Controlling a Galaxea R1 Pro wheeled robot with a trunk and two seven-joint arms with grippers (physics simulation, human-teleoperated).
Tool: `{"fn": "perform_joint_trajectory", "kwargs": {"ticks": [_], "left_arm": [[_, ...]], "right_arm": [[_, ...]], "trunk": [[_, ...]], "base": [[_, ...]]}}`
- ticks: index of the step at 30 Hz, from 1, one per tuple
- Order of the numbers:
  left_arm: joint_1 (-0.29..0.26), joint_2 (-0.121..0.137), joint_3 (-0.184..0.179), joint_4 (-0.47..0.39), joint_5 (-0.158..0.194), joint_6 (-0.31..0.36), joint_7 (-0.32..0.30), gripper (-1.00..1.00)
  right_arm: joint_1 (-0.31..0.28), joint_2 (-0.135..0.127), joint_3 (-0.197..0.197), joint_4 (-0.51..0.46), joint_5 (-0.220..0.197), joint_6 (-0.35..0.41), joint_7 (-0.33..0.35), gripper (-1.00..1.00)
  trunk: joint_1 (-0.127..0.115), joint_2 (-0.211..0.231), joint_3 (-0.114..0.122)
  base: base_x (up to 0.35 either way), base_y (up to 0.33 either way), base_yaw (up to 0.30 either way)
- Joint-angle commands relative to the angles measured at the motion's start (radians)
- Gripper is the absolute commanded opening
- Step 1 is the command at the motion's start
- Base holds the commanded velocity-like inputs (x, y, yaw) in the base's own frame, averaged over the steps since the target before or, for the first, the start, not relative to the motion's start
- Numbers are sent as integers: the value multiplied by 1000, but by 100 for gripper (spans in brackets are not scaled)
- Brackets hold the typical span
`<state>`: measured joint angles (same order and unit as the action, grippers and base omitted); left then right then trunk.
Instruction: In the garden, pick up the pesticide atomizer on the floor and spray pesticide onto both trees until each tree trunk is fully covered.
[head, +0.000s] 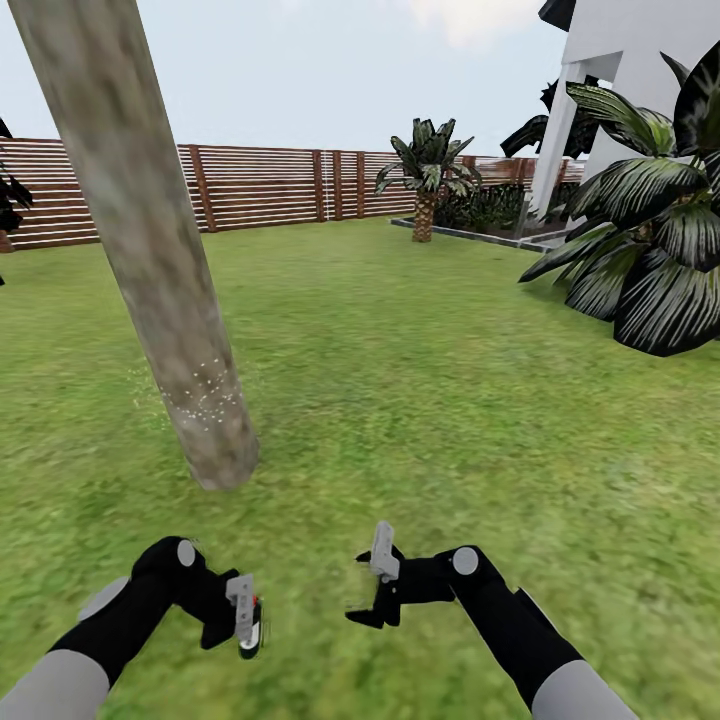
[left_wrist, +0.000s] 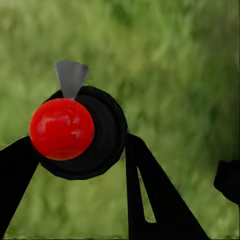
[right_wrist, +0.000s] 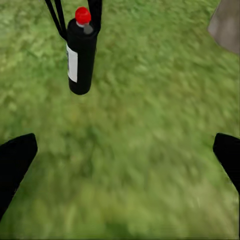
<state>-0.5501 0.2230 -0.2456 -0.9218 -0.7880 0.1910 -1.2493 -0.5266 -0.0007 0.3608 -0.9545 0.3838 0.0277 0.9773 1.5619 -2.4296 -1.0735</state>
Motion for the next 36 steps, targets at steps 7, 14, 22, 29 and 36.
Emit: {"fn": "perform_joint_trajectory", "kwargs": {"ticks": [7,14,22,29,36], "left_arm": [[1,29,131,63,9,22,202,-100],[1,-17,630,335,145,-5,716,-100],[112,-21,786,570,381,-337,1273,-100],[175,-21,785,611,467,-362,1325,-100],[187,-24,784,618,469,-363,1330,-100]], "right_arm": [[2,-93,-13,25,1,-3,-42,100],[5,-122,-262,463,-21,-212,-584,100],[15,-44,-301,845,-83,-548,-1238,100],[25,-32,-301,886,-91,-608,-1273,100],[25,-16,-302,892,-94,-609,-1273,100]], "trunk": [[0,0,-1],[0,0,-1],[0,0,-1],[0,0,-1],[0,0,-1]], "base": [[0,0,0],[0,0,0],[0,0,0],[0,0,0],[-11,-4,24]]}}
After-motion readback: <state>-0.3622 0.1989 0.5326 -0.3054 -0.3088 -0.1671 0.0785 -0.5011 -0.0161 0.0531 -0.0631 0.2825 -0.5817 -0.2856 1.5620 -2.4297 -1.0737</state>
